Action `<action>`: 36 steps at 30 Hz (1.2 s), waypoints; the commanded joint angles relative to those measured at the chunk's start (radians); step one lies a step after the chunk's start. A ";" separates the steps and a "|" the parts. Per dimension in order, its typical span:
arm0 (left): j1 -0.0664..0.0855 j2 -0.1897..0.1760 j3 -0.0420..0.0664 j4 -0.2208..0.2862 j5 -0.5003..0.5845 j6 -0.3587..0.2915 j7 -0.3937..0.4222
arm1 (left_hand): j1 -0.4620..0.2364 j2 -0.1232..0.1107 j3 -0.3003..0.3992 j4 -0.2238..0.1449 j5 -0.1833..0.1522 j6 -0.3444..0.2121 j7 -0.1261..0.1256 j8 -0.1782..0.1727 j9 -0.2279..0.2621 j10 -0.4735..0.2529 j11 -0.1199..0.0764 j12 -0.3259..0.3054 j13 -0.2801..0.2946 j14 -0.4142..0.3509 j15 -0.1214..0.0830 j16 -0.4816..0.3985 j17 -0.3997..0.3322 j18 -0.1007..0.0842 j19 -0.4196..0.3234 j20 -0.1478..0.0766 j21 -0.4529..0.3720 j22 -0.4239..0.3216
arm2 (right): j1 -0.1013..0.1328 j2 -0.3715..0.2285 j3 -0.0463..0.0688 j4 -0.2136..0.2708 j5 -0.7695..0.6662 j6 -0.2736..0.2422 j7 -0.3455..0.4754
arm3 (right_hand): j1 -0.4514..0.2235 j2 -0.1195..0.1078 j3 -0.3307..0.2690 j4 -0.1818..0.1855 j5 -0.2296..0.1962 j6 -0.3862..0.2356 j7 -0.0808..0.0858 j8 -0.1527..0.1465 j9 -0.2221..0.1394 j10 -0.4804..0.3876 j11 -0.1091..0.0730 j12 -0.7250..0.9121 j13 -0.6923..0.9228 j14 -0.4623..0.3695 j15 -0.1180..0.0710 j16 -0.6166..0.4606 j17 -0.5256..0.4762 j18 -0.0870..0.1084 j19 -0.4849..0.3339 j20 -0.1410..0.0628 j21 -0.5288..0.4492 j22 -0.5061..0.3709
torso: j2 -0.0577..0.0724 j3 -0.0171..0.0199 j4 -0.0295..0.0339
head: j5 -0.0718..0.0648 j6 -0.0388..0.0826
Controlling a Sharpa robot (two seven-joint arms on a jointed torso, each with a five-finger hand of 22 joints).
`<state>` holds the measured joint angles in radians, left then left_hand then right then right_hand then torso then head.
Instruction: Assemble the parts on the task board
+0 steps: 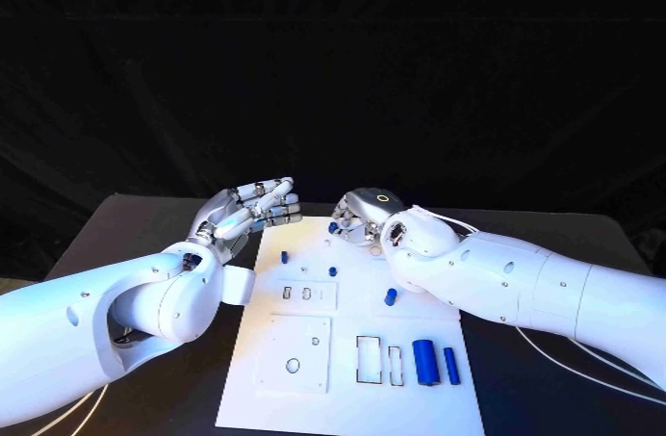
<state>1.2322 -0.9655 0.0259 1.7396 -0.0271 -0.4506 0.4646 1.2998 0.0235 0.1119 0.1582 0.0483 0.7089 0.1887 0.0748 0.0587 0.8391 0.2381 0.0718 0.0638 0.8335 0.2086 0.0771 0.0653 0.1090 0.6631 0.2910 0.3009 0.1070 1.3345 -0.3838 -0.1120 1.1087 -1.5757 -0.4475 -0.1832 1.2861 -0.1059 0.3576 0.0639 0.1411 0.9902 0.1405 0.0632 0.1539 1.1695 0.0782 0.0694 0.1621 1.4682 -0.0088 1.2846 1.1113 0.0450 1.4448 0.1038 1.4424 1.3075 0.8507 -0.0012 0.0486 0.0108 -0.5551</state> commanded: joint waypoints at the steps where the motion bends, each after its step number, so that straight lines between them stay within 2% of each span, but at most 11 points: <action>1: 0.002 0.001 0.001 0.000 -0.001 0.008 0.008 | 0.010 0.002 0.002 -0.007 0.003 -0.009 0.099 -0.006 -0.001 -0.007 0.004 -0.006 0.000 -0.008 0.000 -0.006 0.000 0.000 -0.008 0.000 -0.004 -0.002 | 0.001 -0.003 0.001 0.006 0.008 0.000 0.001 | -0.004 -0.014 -0.009 0.004 -0.004 -0.025 0.005 -0.003 -0.005 -0.010 0.002 -0.001 0.001 0.020 0.008 -0.005 -0.003 0.003 -0.010 0.002 -0.006 0.054 | -0.001 0.0010 -0.0010 | 0.003 -0.002; 8: 0.003 -0.003 0.001 -0.003 -0.001 0.009 0.007 | 0.010 0.002 0.002 -0.007 0.003 -0.009 0.099 -0.006 -0.001 -0.008 0.004 -0.006 0.000 -0.008 0.001 -0.006 0.000 0.000 -0.008 0.000 -0.004 -0.002 | 0.007 -0.049 0.001 0.064 0.006 -0.034 -0.007 | -0.002 -0.032 -0.023 0.002 -0.010 -0.050 0.010 -0.001 -0.009 -0.015 0.004 0.003 0.006 0.018 0.010 -0.011 -0.013 0.005 -0.016 0.004 -0.013 0.046 | -0.003 0.0017 -0.0071 | 0.003 0.002; 13: 0.003 -0.006 0.001 -0.006 -0.001 0.011 0.006 | 0.010 0.002 0.002 -0.007 0.003 -0.009 0.099 -0.006 -0.001 -0.008 0.004 -0.006 0.000 -0.008 0.001 -0.006 0.000 0.000 -0.008 0.000 -0.004 -0.002 | 0.026 -0.156 0.007 0.183 0.049 -0.048 -0.015 | -0.001 -0.026 -0.028 0.011 -0.001 -0.002 0.004 0.020 0.004 0.023 0.000 0.026 0.021 0.022 0.006 -0.002 -0.003 0.002 -0.006 0.003 -0.005 0.061 | -0.007 0.0031 -0.0137 | 0.001 0.007; 15: 0.003 -0.007 0.001 -0.008 -0.001 0.012 0.006 | 0.010 0.002 0.001 -0.008 0.003 -0.010 0.099 -0.007 -0.001 -0.010 0.004 -0.007 -0.001 -0.008 0.001 -0.007 0.000 0.000 -0.007 0.000 -0.004 -0.002 | 0.036 -0.209 0.012 0.237 0.090 -0.026 -0.020 | 0.003 -0.023 -0.029 0.012 0.004 0.020 0.007 0.030 0.009 0.074 -0.007 0.055 0.037 0.023 0.002 0.000 0.001 0.002 -0.003 0.000 -0.003 0.065 | -0.010 0.0041 -0.0181 | -0.004 0.012; 20: 0.003 -0.005 0.000 -0.013 -0.001 0.017 0.004 | 0.010 0.002 0.001 -0.008 0.003 -0.010 0.099 -0.007 -0.001 -0.010 0.004 -0.007 -0.001 -0.008 0.001 -0.007 0.000 0.000 -0.007 0.000 -0.004 -0.002 | 0.058 -0.333 0.019 0.349 0.189 0.081 -0.055 | -0.009 -0.062 -0.089 0.014 -0.004 0.007 -0.008 0.031 0.014 0.227 -0.033 0.248 0.186 0.044 -0.020 0.066 0.096 -0.015 0.044 -0.020 0.044 0.136 | -0.019 0.0052 -0.0285 | -0.011 0.017; 22: 0.003 -0.004 0.000 -0.015 -0.001 0.019 0.004 | 0.010 0.002 0.001 -0.008 0.003 -0.010 0.099 -0.007 -0.001 -0.010 0.004 -0.007 -0.001 -0.008 0.001 -0.007 0.000 0.000 -0.007 0.000 -0.004 -0.002 | 0.063 -0.371 0.020 0.375 0.210 0.117 -0.067 | -0.012 -0.059 -0.125 0.024 0.012 -0.014 -0.010 0.035 0.020 0.234 -0.036 0.619 0.548 0.055 -0.021 0.111 0.162 -0.023 0.065 -0.025 0.066 0.169 | -0.023 0.0052 -0.0329 | -0.012 0.018; 23: 0.003 -0.003 0.000 -0.015 -0.001 0.019 0.003 | 0.010 0.002 0.001 -0.008 0.003 -0.010 0.099 -0.007 -0.001 -0.010 0.004 -0.007 -0.001 -0.008 0.001 -0.007 0.000 0.000 -0.007 0.000 -0.004 -0.002 | 0.064 -0.383 0.020 0.381 0.215 0.130 -0.071 | 0.004 -0.045 -0.152 0.038 0.019 -0.033 -0.007 0.052 0.032 0.166 -0.033 0.876 0.810 0.056 -0.018 0.137 0.199 -0.027 0.075 -0.016 0.077 0.187 | -0.024 0.0054 -0.0351 | -0.011 0.019; 25: 0.003 -0.003 0.000 -0.015 -0.001 0.021 0.003 | 0.010 0.002 0.001 -0.008 0.003 -0.003 0.099 -0.007 -0.001 -0.008 0.004 -0.006 0.000 -0.008 0.001 -0.008 0.000 0.000 -0.007 0.000 -0.004 -0.002 | 0.067 -0.405 0.021 0.388 0.221 0.152 -0.079 | 0.001 -0.046 -0.175 0.058 0.019 -0.052 0.004 0.063 0.039 0.174 -0.026 1.047 0.976 0.061 -0.009 0.159 0.235 -0.030 0.084 -0.014 0.086 0.202 | -0.026 0.0062 -0.0381 | -0.010 0.020; 30: 0.003 -0.002 0.000 -0.015 -0.001 0.024 0.003 | 0.010 0.002 0.001 -0.008 0.003 -0.006 0.099 -0.007 -0.001 -0.008 0.004 -0.006 0.000 -0.008 0.001 -0.008 0.000 0.000 -0.007 0.000 -0.004 -0.002 | 0.067 -0.427 0.021 0.380 0.219 0.176 -0.090 | 0.018 -0.050 -0.214 0.094 0.025 -0.091 0.014 0.093 0.057 0.207 -0.010 1.235 1.156 0.073 0.003 0.206 0.310 -0.037 0.105 -0.002 0.108 0.234 | -0.027 0.0093 -0.0386 | -0.012 0.015; 33: 0.003 -0.001 0.000 -0.017 -0.001 0.025 0.002 | 0.010 0.002 0.001 -0.008 0.003 -0.006 0.099 -0.007 -0.001 -0.008 0.004 -0.006 0.000 -0.008 0.001 -0.008 0.000 0.000 -0.007 0.000 -0.004 -0.002 | 0.064 -0.421 0.020 0.363 0.215 0.182 -0.092 | 0.021 -0.047 -0.218 0.101 0.027 -0.099 0.015 0.097 0.060 0.211 -0.008 1.249 1.169 0.075 0.005 0.213 0.323 -0.040 0.111 0.000 0.114 0.243 | -0.027 0.0068 -0.0367 | -0.011 0.011; 36: 0.002 0.000 0.000 -0.018 -0.001 0.026 0.002 | 0.010 0.002 0.001 -0.008 0.003 -0.006 0.099 -0.007 -0.001 -0.008 0.004 -0.006 0.000 -0.008 0.001 -0.008 0.000 0.000 -0.007 0.000 -0.004 -0.002 | 0.059 -0.406 0.020 0.343 0.210 0.187 -0.091 | 0.023 -0.046 -0.219 0.103 0.027 -0.102 0.016 0.099 0.061 0.212 -0.007 1.252 1.172 0.075 0.005 0.215 0.326 -0.040 0.113 0.000 0.116 0.246 | -0.026 0.0071 -0.0351 | -0.016 0.012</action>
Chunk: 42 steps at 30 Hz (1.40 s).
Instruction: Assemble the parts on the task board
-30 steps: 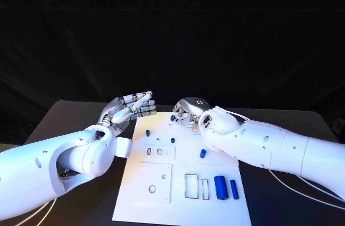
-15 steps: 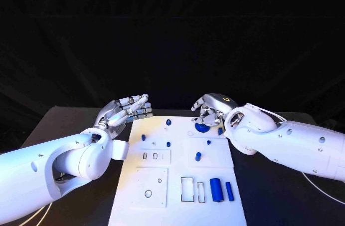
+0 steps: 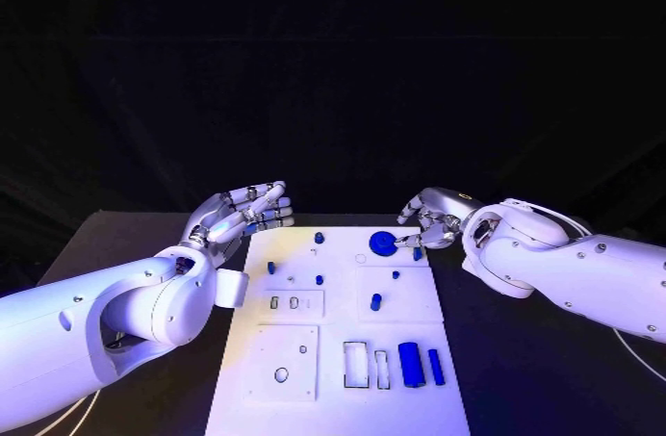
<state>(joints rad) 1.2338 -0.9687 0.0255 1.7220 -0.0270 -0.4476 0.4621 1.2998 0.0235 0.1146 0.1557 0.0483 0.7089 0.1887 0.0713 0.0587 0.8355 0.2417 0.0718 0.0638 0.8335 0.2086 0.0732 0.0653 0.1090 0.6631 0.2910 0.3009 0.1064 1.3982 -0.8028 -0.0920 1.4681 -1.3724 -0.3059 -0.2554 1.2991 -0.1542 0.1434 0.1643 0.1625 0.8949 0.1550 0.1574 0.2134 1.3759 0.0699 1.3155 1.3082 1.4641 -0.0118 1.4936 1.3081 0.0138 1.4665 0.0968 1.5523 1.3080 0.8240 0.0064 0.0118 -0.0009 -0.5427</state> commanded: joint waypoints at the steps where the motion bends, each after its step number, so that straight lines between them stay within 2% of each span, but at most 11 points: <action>1: 0.001 0.003 0.000 -0.001 -0.001 0.023 0.005 | 0.010 0.002 -0.002 -0.006 0.003 -0.007 0.099 -0.004 -0.001 -0.004 0.001 -0.006 0.000 -0.008 0.001 -0.004 0.000 0.000 -0.007 0.000 -0.004 -0.001 | -0.007 0.018 0.000 -0.024 0.005 0.046 -0.018 | 0.011 0.003 -0.005 0.003 0.006 -0.007 0.001 0.005 0.002 0.006 0.001 0.007 0.027 0.080 0.008 0.007 0.131 -0.009 0.092 0.007 0.006 0.246 | 0.001 -0.0005 0.0016 | -0.006 -0.002; 7: 0.001 0.005 0.000 -0.003 -0.001 0.022 0.003 | 0.011 0.004 -0.001 -0.007 0.003 -0.006 0.098 -0.004 -0.001 -0.005 0.000 -0.007 0.000 -0.010 0.001 -0.005 0.000 0.000 -0.007 0.000 -0.004 -0.002 | -0.019 0.058 -0.002 -0.074 0.003 0.044 -0.010 | 0.015 0.007 -0.005 0.005 0.008 -0.007 0.001 0.010 0.004 0.007 0.002 0.011 0.031 0.080 0.009 0.008 0.134 -0.010 0.094 0.008 0.008 0.248 | 0.001 0.0004 0.0048 | -0.007 -0.007; 11: 0.001 0.005 0.000 -0.004 -0.001 0.023 0.002 | 0.012 0.004 -0.001 -0.007 0.003 -0.007 0.098 -0.004 -0.001 -0.006 0.000 -0.007 0.000 -0.011 0.001 -0.006 0.000 0.000 -0.007 0.000 -0.004 -0.002 | -0.024 0.079 -0.004 -0.096 0.010 0.033 -0.005 | 0.009 0.008 -0.012 0.017 -0.002 -0.014 0.002 0.015 0.006 0.013 0.003 0.024 0.043 0.082 0.010 0.014 0.143 -0.011 0.097 0.009 0.011 0.253 | 0.001 0.0000 0.0024 | -0.003 -0.008; 18: 0.001 0.007 0.000 -0.005 -0.001 0.024 0.002 | 0.013 0.005 0.000 -0.008 0.003 -0.006 0.098 -0.005 -0.001 -0.006 0.001 -0.007 0.000 -0.011 0.002 -0.007 0.000 0.000 -0.008 0.000 -0.004 -0.002 | -0.035 0.117 -0.007 -0.132 0.006 0.020 -0.001 | 0.016 0.015 -0.012 0.019 0.002 -0.015 0.002 0.022 0.010 0.027 0.003 0.044 0.062 0.084 0.011 0.019 0.153 -0.013 0.101 0.010 0.015 0.259 | 0.001 0.0008 0.0020 | 0.002 -0.013; 22: 0.001 0.007 0.000 -0.005 -0.001 0.025 0.002 | 0.013 0.006 0.000 -0.008 0.003 -0.008 0.098 -0.005 -0.001 -0.006 0.001 -0.007 0.000 -0.011 0.002 -0.007 0.000 0.000 -0.008 0.000 -0.004 -0.002 | -0.040 0.130 -0.008 -0.142 -0.003 0.012 -0.002 | 0.020 0.020 -0.011 0.018 0.005 -0.014 0.002 0.025 0.011 0.028 0.003 0.047 0.064 0.084 0.011 0.020 0.154 -0.013 0.102 0.011 0.016 0.260 | 0.001 0.0002 0.0031 | 0.002 -0.014; 26: 0.001 0.007 0.000 -0.006 -0.001 0.024 0.001 | 0.013 0.006 0.000 -0.009 0.003 -0.011 0.098 -0.006 -0.001 -0.007 0.001 -0.007 0.000 -0.012 0.002 -0.007 0.000 0.000 -0.008 0.000 -0.004 -0.002 | -0.043 0.139 -0.008 -0.150 -0.007 0.006 -0.003 | 0.022 0.023 -0.010 0.018 0.005 -0.014 0.002 0.027 0.012 0.028 0.003 0.048 0.066 0.084 0.011 0.021 0.155 -0.013 0.103 0.011 0.017 0.261 | 0.001 0.0005 0.0031 | 0.010 -0.016; 30: 0.001 0.007 0.000 -0.007 -0.001 0.023 0.000 | 0.014 0.007 0.000 -0.009 0.003 -0.014 0.099 -0.006 -0.002 -0.008 0.001 -0.007 -0.001 -0.012 0.002 -0.008 0.000 0.000 -0.008 0.000 -0.004 -0.002 | -0.044 0.143 -0.008 -0.155 -0.010 0.003 -0.005 | 0.027 0.032 -0.007 0.016 0.004 -0.013 0.002 0.032 0.014 0.030 0.003 0.052 0.070 0.084 0.011 0.022 0.157 -0.014 0.104 0.011 0.018 0.263 | 0.000 0.0005 0.0033 | 0.010 -0.017; 36: 0.001 0.006 0.000 -0.008 -0.001 0.022 -0.001 | 0.014 0.007 0.000 -0.009 0.003 -0.016 0.099 -0.007 -0.002 -0.010 0.001 -0.008 -0.001 -0.013 0.002 -0.008 0.000 0.000 -0.008 0.000 -0.004 -0.002 | -0.044 0.145 -0.008 -0.162 -0.031 0.013 -0.005 | 0.050 0.048 0.004 -0.001 0.005 0.004 -0.002 0.050 0.022 0.045 -0.001 0.072 0.088 0.085 0.008 0.026 0.163 -0.014 0.104 0.009 0.018 0.263 | 0.001 0.0019 0.0011 | 0.015 -0.018; 42: 0.001 0.006 0.000 -0.008 -0.001 0.024 -0.002 | 0.014 0.007 0.000 -0.010 0.003 -0.017 0.100 -0.008 -0.002 -0.012 0.001 -0.008 -0.001 -0.013 0.002 -0.008 -0.001 0.000 -0.008 0.000 -0.004 -0.003 | -0.044 0.148 -0.008 -0.163 -0.078 0.024 -0.010 | 0.060 0.051 0.009 -0.012 0.007 0.014 -0.004 0.058 0.025 0.050 -0.003 0.079 0.095 0.086 0.007 0.028 0.167 -0.014 0.104 0.008 0.018 0.263 | 0.001 0.0018 0.0018 | 0.013 -0.016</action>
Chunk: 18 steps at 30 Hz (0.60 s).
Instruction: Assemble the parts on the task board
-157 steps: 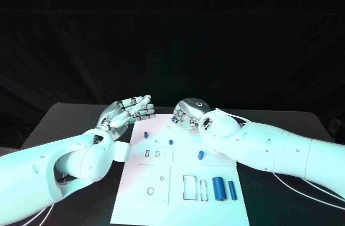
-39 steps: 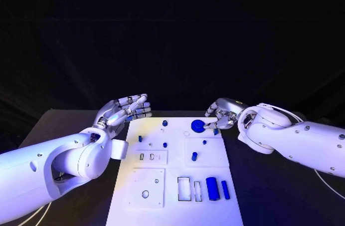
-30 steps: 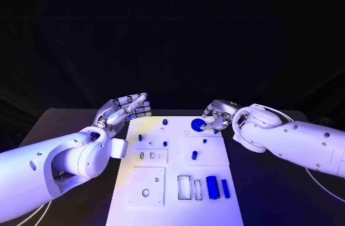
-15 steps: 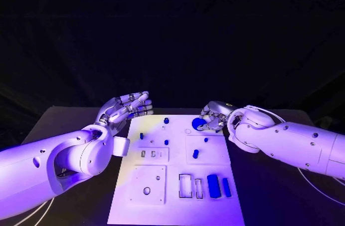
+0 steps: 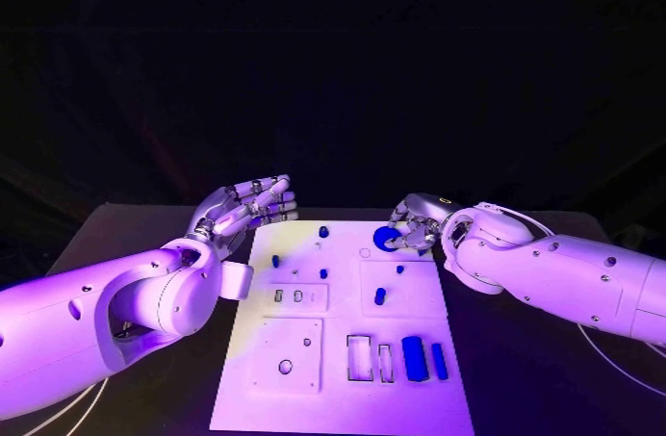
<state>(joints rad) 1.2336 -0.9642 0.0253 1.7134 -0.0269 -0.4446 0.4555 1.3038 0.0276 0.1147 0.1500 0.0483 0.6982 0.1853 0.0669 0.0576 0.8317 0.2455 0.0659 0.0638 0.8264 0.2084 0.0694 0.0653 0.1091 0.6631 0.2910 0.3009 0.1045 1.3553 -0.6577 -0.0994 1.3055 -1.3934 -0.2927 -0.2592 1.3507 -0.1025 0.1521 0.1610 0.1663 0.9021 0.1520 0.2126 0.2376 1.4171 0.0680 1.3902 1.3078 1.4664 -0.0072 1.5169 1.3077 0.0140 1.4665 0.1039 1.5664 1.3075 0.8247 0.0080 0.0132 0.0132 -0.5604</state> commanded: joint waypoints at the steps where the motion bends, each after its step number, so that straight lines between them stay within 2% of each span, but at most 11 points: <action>1: 0.001 0.001 0.001 0.001 -0.001 0.021 0.004 | 0.009 0.003 0.000 -0.004 0.003 -0.007 0.103 -0.003 -0.001 -0.008 -0.002 -0.002 -0.001 -0.006 0.002 -0.004 -0.001 -0.001 -0.008 0.000 -0.004 -0.001 | -0.001 0.004 -0.001 0.000 -0.066 0.013 -0.007 | 0.010 0.000 0.001 -0.011 0.003 0.008 -0.002 0.004 0.001 0.010 -0.001 0.006 0.097 0.083 0.002 0.005 0.167 -0.014 0.104 0.001 0.004 0.263 | 0.001 0.0005 0.0004 | -0.001 0.001; 8: 0.001 0.002 0.001 0.000 -0.001 0.022 0.003 | 0.009 0.004 0.000 -0.004 0.003 -0.010 0.104 -0.004 -0.001 -0.011 -0.002 -0.003 -0.001 -0.007 0.003 -0.005 -0.001 -0.001 -0.009 0.000 -0.004 -0.001 | -0.003 0.009 -0.003 0.005 -0.117 0.035 -0.013 | 0.019 0.005 0.008 -0.022 0.004 0.022 -0.005 0.012 0.004 0.022 -0.004 0.020 0.110 0.084 0.000 0.007 0.172 -0.014 0.104 -0.001 0.004 0.263 | 0.001 0.0004 0.0008 | -0.001 -0.002; 18: 0.001 0.001 0.001 0.000 -0.001 0.022 0.000 | 0.009 0.004 0.000 -0.005 0.003 -0.014 0.104 -0.006 -0.002 -0.016 -0.001 -0.003 -0.002 -0.008 0.003 -0.005 -0.001 -0.001 -0.009 0.000 -0.004 -0.001 | -0.011 0.010 -0.006 0.023 -0.181 0.051 -0.028 | 0.016 -0.001 0.005 -0.025 -0.001 0.023 -0.005 0.013 0.004 0.023 -0.005 0.021 0.111 0.085 -0.001 0.007 0.173 -0.014 0.104 -0.002 0.004 0.263 | 0.001 0.0004 0.0009 | 0.001 -0.003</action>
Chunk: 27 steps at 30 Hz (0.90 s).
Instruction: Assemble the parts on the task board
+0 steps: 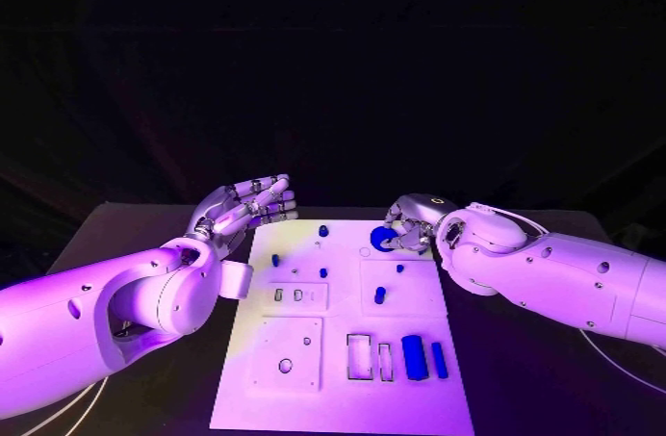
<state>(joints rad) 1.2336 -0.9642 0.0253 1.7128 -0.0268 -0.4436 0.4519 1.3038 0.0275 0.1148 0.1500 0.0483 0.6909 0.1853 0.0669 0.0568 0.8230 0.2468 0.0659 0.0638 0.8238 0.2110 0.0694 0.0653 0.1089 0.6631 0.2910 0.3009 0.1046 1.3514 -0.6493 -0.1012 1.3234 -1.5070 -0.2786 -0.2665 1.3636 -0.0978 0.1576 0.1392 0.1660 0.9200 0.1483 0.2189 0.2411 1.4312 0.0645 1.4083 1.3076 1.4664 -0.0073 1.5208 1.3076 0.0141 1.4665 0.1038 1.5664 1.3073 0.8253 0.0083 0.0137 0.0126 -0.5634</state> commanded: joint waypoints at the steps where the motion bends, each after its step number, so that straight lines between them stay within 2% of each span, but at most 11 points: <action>1: 0.001 0.001 0.001 0.001 -0.001 0.021 0.004 | 0.009 0.004 0.000 -0.005 0.003 -0.007 0.104 -0.006 -0.001 -0.008 -0.003 -0.003 -0.002 -0.005 0.000 -0.005 -0.001 -0.001 -0.009 0.000 -0.004 -0.002 | -0.007 0.002 -0.004 0.006 -0.072 0.038 -0.022 | 0.003 -0.006 -0.001 -0.003 -0.001 0.005 -0.002 0.007 0.001 0.011 -0.001 0.005 0.113 0.085 -0.001 0.004 0.173 -0.014 0.104 -0.002 0.004 0.263 | 0.000 0.0000 0.0004 | 0.001 0.000; 5: 0.001 0.001 0.001 0.001 -0.001 0.021 0.003 | 0.008 0.005 -0.001 -0.005 0.003 -0.012 0.105 -0.007 -0.001 -0.015 -0.002 -0.004 -0.002 -0.006 0.001 -0.006 -0.001 -0.001 -0.009 0.000 -0.005 -0.002 | -0.008 0.004 -0.005 0.010 -0.093 0.030 -0.031 | 0.005 0.000 0.004 -0.008 0.009 0.020 -0.006 0.014 0.003 0.023 -0.005 0.020 0.127 0.085 -0.004 0.005 0.174 -0.014 0.104 -0.003 0.004 0.263 | 0.000 -0.0007 0.0008 | 0.003 0.000; 11: 0.001 0.001 0.001 0.001 -0.001 0.022 0.002 | 0.008 0.005 -0.001 -0.005 0.003 -0.012 0.105 -0.007 -0.001 -0.015 -0.002 -0.004 -0.002 -0.006 0.001 -0.006 -0.001 -0.001 -0.009 0.000 -0.005 -0.002 | -0.008 0.001 -0.006 0.023 -0.122 -0.037 -0.042 | 0.016 0.021 0.030 -0.019 0.044 0.047 -0.016 0.021 0.005 0.040 -0.014 0.039 0.145 0.085 -0.011 0.004 0.173 -0.014 0.104 -0.010 0.004 0.263 | 0.000 0.0002 0.0005 | 0.005 0.002; 14: 0.001 0.001 0.001 0.000 -0.001 0.021 0.002 | 0.008 0.005 -0.001 -0.005 0.003 -0.012 0.105 -0.007 -0.001 -0.015 -0.002 -0.004 -0.002 -0.006 0.001 -0.006 -0.001 -0.001 -0.009 0.000 -0.005 -0.002 | -0.008 -0.001 -0.005 0.034 -0.121 -0.069 -0.043 | 0.011 0.022 0.040 -0.021 0.068 0.054 -0.018 0.019 0.004 0.048 -0.017 0.048 0.153 0.084 -0.014 0.003 0.172 -0.014 0.104 -0.013 0.004 0.263 | 0.000 0.0002 -0.0002 | 0.006 0.003; 23: 0.001 0.002 0.001 -0.001 0.001 0.021 0.002 | 0.008 0.005 -0.001 -0.006 0.003 -0.016 0.105 -0.009 -0.002 -0.020 -0.001 -0.005 -0.003 -0.007 0.001 -0.006 0.000 -0.001 -0.009 0.000 -0.005 -0.002 | 0.000 -0.002 -0.001 0.109 -0.135 -0.156 -0.047 | 0.005 0.021 0.053 -0.024 0.091 0.063 -0.022 0.017 0.003 0.056 -0.020 0.057 0.162 0.085 -0.017 0.006 0.176 -0.014 0.104 -0.016 0.004 0.263 | 0.000 0.0002 -0.0003 | 0.009 0.008; 27: 0.001 0.002 0.001 -0.001 0.001 0.021 0.002 | 0.008 0.005 -0.001 -0.006 0.003 -0.016 0.105 -0.009 -0.002 -0.020 -0.001 -0.005 -0.003 -0.007 0.001 -0.006 0.000 -0.001 -0.009 0.000 -0.005 -0.002 | 0.001 0.015 0.000 0.134 -0.155 -0.167 -0.052 | 0.005 0.021 0.054 -0.024 0.093 0.064 -0.022 0.016 0.003 0.058 -0.020 0.059 0.164 0.086 -0.017 0.006 0.177 -0.014 0.104 -0.016 0.004 0.263 | 0.001 0.0001 0.0001 | 0.011 0.010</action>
<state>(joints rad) 1.2336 -0.9639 0.0253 1.7104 -0.0263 -0.4424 0.4479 1.3038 0.0276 0.1148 0.1500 0.0483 0.6837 0.1853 0.0631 0.0559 0.8104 0.2487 0.0660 0.0629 0.8239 0.2109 0.0694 0.0653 0.1091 0.6632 0.2910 0.3009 0.1038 1.3520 -0.6415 -0.1022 1.4493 -1.6213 -0.3979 -0.3030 1.3737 -0.0867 0.2077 0.1147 0.2553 0.9576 0.1469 0.2372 0.2436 1.4616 0.0482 1.4625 1.3074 1.4666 -0.0148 1.5208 1.3074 0.0143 1.4666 0.0961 1.5663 1.3079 0.8253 0.0084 0.0132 0.0225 -0.5538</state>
